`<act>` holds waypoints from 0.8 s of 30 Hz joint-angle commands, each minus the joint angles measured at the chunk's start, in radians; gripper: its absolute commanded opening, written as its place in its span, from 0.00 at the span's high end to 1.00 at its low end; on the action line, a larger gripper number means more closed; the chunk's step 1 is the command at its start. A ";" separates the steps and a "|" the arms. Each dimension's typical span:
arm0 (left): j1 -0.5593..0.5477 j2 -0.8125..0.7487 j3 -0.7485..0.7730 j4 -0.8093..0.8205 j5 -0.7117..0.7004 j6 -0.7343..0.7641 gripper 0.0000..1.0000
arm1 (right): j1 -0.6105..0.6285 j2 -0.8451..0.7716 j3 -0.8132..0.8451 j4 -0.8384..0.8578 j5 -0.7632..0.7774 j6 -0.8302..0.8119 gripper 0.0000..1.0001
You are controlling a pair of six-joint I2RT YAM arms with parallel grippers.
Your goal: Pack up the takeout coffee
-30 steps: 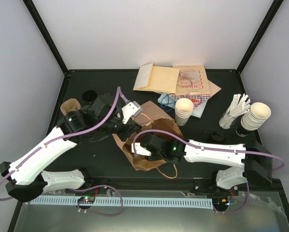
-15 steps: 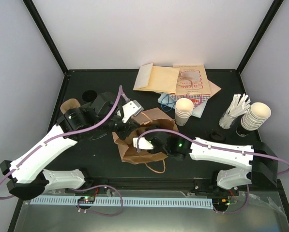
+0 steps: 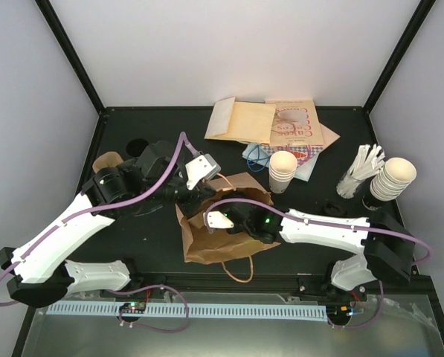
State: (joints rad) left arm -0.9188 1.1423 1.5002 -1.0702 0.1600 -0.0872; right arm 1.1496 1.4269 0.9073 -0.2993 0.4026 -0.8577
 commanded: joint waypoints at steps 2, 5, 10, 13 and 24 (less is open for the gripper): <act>-0.028 -0.023 0.039 -0.003 0.009 0.026 0.99 | -0.014 0.055 0.037 0.028 -0.032 -0.006 0.30; -0.040 -0.024 0.032 -0.003 0.007 0.026 0.98 | -0.028 0.094 0.068 -0.024 -0.052 0.012 0.30; -0.049 -0.028 0.022 -0.004 -0.005 0.026 0.98 | -0.036 0.127 0.073 -0.053 -0.061 0.018 0.32; -0.049 -0.025 0.023 -0.008 -0.013 0.027 0.98 | -0.037 0.133 0.074 -0.055 -0.067 0.031 0.40; -0.050 -0.018 0.003 -0.011 -0.064 0.029 0.98 | -0.037 0.068 0.050 -0.020 -0.077 0.067 0.85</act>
State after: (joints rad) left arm -0.9600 1.1320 1.5009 -1.0706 0.1268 -0.0772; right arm 1.1194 1.5429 0.9554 -0.3443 0.3355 -0.8120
